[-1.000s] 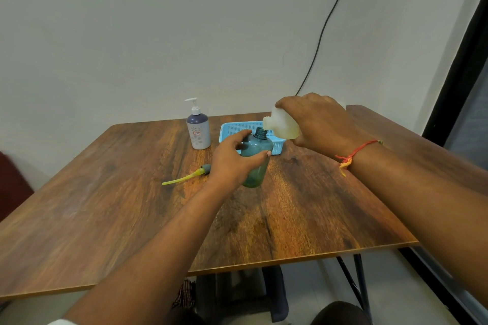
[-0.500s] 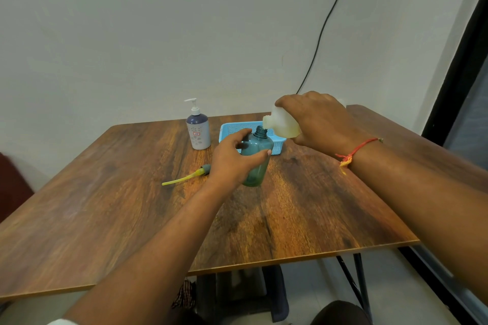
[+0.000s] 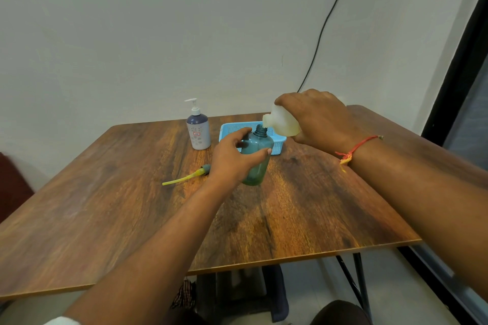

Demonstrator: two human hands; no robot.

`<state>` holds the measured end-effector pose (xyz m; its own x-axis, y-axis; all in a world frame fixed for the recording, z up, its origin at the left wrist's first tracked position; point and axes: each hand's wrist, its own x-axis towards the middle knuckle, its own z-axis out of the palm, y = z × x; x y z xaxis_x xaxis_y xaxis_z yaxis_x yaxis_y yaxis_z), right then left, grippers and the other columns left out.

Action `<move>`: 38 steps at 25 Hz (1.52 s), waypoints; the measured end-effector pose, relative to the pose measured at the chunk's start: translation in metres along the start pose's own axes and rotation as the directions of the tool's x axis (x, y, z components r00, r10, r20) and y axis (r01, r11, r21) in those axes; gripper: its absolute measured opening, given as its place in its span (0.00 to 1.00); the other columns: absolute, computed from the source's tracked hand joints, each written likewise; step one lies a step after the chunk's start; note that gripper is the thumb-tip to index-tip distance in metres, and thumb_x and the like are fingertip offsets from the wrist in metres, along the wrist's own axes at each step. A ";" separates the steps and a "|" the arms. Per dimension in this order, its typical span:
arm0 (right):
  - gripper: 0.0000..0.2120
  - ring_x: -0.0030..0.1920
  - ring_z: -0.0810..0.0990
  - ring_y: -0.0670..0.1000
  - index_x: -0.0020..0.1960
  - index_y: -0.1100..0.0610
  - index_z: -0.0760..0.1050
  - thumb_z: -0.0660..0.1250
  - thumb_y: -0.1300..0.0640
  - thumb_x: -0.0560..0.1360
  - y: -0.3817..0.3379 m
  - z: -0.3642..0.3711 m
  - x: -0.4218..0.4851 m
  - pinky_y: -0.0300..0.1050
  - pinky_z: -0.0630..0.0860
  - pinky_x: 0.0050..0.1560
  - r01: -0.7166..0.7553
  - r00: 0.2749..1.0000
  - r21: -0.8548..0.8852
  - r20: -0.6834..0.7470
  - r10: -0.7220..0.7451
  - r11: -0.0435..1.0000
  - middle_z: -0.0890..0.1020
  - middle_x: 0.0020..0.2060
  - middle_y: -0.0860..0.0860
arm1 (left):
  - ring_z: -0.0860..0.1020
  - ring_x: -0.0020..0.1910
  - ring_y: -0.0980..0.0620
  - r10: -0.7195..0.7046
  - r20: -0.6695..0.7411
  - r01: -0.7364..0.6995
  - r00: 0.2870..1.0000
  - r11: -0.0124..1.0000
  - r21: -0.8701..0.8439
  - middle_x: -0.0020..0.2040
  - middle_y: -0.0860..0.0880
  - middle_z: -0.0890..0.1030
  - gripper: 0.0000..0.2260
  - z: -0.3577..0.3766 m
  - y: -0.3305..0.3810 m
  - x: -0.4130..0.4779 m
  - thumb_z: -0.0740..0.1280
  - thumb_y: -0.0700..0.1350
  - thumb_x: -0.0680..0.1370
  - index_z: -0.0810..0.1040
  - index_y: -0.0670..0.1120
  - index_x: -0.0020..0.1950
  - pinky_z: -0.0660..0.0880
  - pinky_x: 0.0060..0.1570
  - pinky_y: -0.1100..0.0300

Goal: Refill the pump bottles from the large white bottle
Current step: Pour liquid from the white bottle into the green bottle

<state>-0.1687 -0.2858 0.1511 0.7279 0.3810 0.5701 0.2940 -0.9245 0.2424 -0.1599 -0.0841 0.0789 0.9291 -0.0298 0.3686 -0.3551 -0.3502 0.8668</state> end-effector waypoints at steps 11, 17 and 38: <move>0.36 0.57 0.79 0.58 0.70 0.49 0.68 0.80 0.44 0.68 0.001 -0.001 0.003 0.57 0.76 0.56 0.002 1.000 -0.010 0.002 -0.002 1.000 0.80 0.62 0.50 | 0.76 0.60 0.57 0.005 0.003 -0.005 1.000 1.000 0.017 0.64 0.52 0.80 0.33 -0.001 -0.001 0.002 0.80 0.51 0.70 0.75 0.47 0.73 0.79 0.59 0.58; 0.35 0.56 0.79 0.57 0.69 0.48 0.68 0.80 0.44 0.67 0.001 0.000 0.003 0.56 0.76 0.55 0.004 1.000 -0.023 -0.010 -0.004 1.000 0.81 0.61 0.50 | 0.77 0.60 0.57 0.009 -0.003 -0.009 1.000 1.000 0.010 0.63 0.52 0.80 0.33 -0.001 0.001 0.003 0.80 0.50 0.70 0.75 0.47 0.73 0.78 0.58 0.60; 0.35 0.57 0.79 0.58 0.69 0.49 0.68 0.80 0.50 0.68 0.003 0.003 0.005 0.57 0.76 0.56 0.019 1.000 -0.033 -0.022 -0.020 0.999 0.80 0.62 0.51 | 0.77 0.59 0.57 -0.016 0.008 0.016 1.000 1.000 0.001 0.62 0.52 0.80 0.32 -0.001 0.002 0.003 0.80 0.50 0.70 0.76 0.48 0.72 0.79 0.61 0.53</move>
<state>-0.1623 -0.2863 0.1520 0.7078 0.3995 0.5826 0.2873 -0.9162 0.2793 -0.1581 -0.0838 0.0822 0.9354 -0.0314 0.3521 -0.3401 -0.3511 0.8724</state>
